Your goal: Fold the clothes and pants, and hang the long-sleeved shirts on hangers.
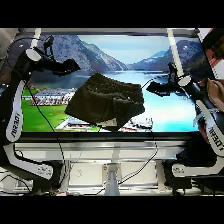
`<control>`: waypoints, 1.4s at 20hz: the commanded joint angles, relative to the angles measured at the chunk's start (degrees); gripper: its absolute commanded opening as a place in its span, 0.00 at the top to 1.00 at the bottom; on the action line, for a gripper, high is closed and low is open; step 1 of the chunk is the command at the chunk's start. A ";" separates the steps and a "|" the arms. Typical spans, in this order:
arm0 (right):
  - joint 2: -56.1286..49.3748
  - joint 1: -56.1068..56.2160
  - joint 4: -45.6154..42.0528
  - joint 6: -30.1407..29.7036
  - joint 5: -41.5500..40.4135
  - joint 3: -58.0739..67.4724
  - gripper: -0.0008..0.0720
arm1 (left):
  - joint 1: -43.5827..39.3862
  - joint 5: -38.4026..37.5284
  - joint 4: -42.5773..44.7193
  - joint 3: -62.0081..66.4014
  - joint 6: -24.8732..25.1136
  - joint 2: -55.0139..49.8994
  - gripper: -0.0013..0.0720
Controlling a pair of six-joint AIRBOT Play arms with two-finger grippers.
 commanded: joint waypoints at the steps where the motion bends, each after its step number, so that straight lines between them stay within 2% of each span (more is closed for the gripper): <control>1: -5.84 -1.60 10.82 -6.69 4.79 2.51 0.36 | 0.07 0.96 0.48 0.15 -0.02 -1.73 0.11; 8: -13.99 -1.42 13.14 -7.91 6.45 10.27 0.36 | -1.88 0.11 0.52 0.15 0.00 -2.54 0.11; 12: -17.66 -1.42 13.14 -7.15 6.82 13.79 0.36 | -1.68 5.46 2.49 0.15 -0.02 -2.80 0.11; 14: -19.15 -1.42 13.16 -7.08 7.65 14.80 0.36 | -1.70 5.55 3.13 0.13 -0.02 -3.06 0.11; 22: -19.80 0.02 13.03 -7.54 5.84 15.28 0.36 | -0.55 5.14 3.10 0.13 -0.04 -3.13 0.11; 27: -19.80 4.24 8.59 -7.72 6.12 15.28 0.36 | 0.35 5.18 3.10 0.13 -0.02 -4.52 0.11; 28: -19.80 5.03 8.37 -7.72 6.12 15.28 0.41 | 0.35 5.16 3.08 0.13 -0.04 -5.49 0.11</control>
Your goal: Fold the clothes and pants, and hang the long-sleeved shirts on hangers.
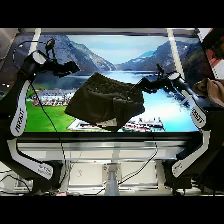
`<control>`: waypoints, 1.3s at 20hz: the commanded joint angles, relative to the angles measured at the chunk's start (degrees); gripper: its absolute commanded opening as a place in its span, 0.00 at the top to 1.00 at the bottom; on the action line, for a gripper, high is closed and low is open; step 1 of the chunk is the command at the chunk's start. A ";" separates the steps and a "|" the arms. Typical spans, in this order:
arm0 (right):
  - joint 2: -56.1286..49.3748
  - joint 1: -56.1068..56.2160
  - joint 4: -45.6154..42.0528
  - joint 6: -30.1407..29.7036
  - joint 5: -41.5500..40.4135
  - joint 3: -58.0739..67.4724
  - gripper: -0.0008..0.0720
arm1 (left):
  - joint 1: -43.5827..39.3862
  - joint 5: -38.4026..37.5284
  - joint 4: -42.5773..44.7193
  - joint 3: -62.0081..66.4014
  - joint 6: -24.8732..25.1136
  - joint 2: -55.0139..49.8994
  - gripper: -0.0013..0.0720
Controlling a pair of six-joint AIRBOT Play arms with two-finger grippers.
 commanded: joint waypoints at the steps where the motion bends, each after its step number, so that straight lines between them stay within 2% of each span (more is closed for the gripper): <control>1: -0.09 2.73 -2.45 -0.04 0.22 -0.02 0.54 | 0.07 0.09 -0.02 0.00 0.00 -2.45 0.10; 4: -0.09 4.59 -2.49 -0.07 0.39 -0.02 0.88 | -0.33 1.44 -0.68 0.07 0.00 -5.25 0.10; 6: -0.09 5.90 -2.54 -0.31 2.05 -0.02 0.88 | -0.50 1.27 -0.61 0.07 0.04 -6.60 0.10; 11: -0.09 9.20 -2.73 -6.19 11.10 -0.02 0.88 | -0.50 2.16 -0.57 0.07 5.25 -8.09 0.10; 15: -0.09 11.34 -3.93 -6.16 13.94 -0.04 0.88 | -0.50 2.49 -0.59 0.07 5.44 -8.41 0.10; 17: -0.09 12.04 -3.82 -6.10 14.53 -0.04 0.88 | -0.98 1.09 -0.63 0.07 9.05 -8.52 0.10; 22: -0.07 13.05 -3.58 -6.12 21.05 -0.04 0.88 | -2.01 0.61 -0.37 0.07 13.00 -8.81 0.12; 24: -0.07 13.07 -3.58 -6.10 21.70 -0.04 0.88 | -1.99 0.37 -0.35 0.07 13.20 -9.07 0.12; 26: -0.07 13.09 -3.52 -6.10 21.70 -0.02 0.88 | -1.99 -0.81 -0.35 0.07 15.87 -9.44 0.12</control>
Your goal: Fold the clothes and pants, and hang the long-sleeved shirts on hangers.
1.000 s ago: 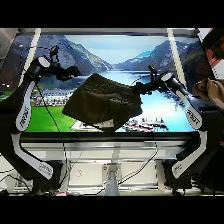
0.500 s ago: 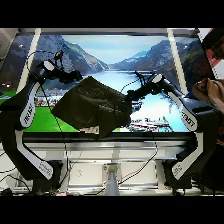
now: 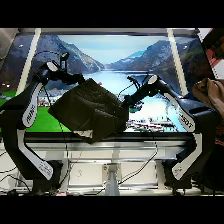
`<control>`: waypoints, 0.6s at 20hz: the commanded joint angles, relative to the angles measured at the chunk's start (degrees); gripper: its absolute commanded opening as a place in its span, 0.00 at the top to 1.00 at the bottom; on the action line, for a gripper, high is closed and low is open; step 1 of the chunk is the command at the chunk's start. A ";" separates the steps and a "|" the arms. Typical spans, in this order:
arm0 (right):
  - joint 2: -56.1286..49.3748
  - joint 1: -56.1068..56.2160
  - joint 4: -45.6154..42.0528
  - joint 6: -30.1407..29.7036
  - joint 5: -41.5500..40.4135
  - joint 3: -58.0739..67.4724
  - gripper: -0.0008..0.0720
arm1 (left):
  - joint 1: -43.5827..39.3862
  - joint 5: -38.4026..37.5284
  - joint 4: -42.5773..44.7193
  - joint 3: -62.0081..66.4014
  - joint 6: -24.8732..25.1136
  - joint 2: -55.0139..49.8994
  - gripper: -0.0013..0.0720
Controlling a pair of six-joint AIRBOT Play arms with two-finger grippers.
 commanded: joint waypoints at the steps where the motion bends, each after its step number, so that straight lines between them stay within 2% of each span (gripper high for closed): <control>1: 0.04 0.20 0.22 -0.02 1.73 0.07 0.88 | -0.11 -2.40 0.09 0.04 4.70 -0.61 0.13; 7: 0.04 0.20 0.24 -0.02 1.70 0.04 0.88 | 0.15 -9.05 -0.46 0.04 5.90 -1.79 0.14; 8: 0.04 0.20 0.24 -0.02 1.70 0.07 0.88 | 0.39 -9.44 -2.05 0.07 6.16 -1.79 0.14; 10: 0.04 0.20 0.22 -0.02 1.70 0.07 0.88 | 1.36 -11.13 -9.57 0.07 10.67 -1.79 0.17; 11: 0.04 0.20 0.22 -0.02 1.70 0.04 0.88 | 1.68 -11.85 -13.51 0.07 12.20 -1.79 0.25; 12: 0.04 0.20 0.24 -0.02 1.70 0.04 0.88 | 2.03 -12.26 -16.48 0.07 13.09 -1.79 0.43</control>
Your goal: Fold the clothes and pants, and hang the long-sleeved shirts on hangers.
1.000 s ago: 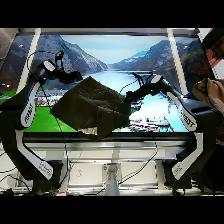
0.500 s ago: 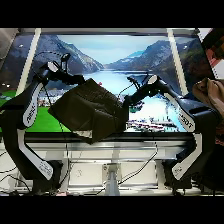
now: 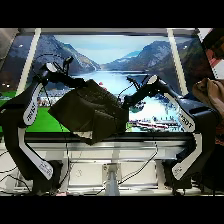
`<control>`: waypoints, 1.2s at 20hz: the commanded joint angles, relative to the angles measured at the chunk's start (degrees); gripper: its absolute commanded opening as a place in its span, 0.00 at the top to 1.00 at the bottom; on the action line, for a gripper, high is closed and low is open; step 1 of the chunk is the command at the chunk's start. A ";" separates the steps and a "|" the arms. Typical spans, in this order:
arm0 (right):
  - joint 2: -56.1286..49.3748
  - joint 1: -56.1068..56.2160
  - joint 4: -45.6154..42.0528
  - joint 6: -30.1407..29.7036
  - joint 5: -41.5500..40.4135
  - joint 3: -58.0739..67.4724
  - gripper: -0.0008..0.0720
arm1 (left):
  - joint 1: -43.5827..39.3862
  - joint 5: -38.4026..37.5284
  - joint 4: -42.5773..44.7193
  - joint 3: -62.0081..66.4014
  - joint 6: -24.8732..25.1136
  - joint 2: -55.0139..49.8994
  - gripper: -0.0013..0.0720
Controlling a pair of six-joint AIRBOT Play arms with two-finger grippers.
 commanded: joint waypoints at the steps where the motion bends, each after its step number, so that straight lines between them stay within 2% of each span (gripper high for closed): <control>1: 0.04 0.07 0.07 0.02 -0.02 0.02 0.88 | 0.90 -2.10 -10.60 0.09 4.42 0.07 0.66; 2: 0.04 0.07 0.07 0.04 0.00 0.02 0.88 | 0.90 -2.03 -10.54 0.09 5.01 0.07 0.81; 3: 0.04 0.07 0.07 0.04 0.00 0.02 0.88 | 0.87 -2.03 -10.56 0.09 7.56 0.07 0.91; 4: 0.04 0.07 0.09 0.04 -0.02 0.02 0.88 | 0.76 -1.81 -10.84 0.09 10.71 0.07 0.93; 10: 2.12 -0.26 -0.09 -1.09 -1.11 2.29 0.88 | -0.22 2.21 -10.84 4.79 18.80 1.90 0.93; 13: 4.42 -0.98 -0.52 -1.29 -1.92 10.80 0.88 | -0.79 7.30 -10.82 10.38 20.09 4.94 0.93; 16: 6.88 -3.06 -2.01 -1.25 -4.61 22.12 0.88 | -0.81 15.78 -10.80 14.80 20.33 9.27 0.93; 18: 8.31 -4.63 -3.61 -1.27 -7.61 29.07 0.88 | -0.83 20.02 -10.82 15.98 26.16 12.57 0.93; 20: 9.51 -5.51 -4.13 -1.38 -9.16 34.67 0.88 | -1.29 20.87 -10.80 16.09 32.06 15.45 0.93; 24: 12.55 -5.40 -5.33 -4.02 -8.24 38.69 0.88 | -1.49 20.74 -10.80 16.09 32.89 18.62 0.93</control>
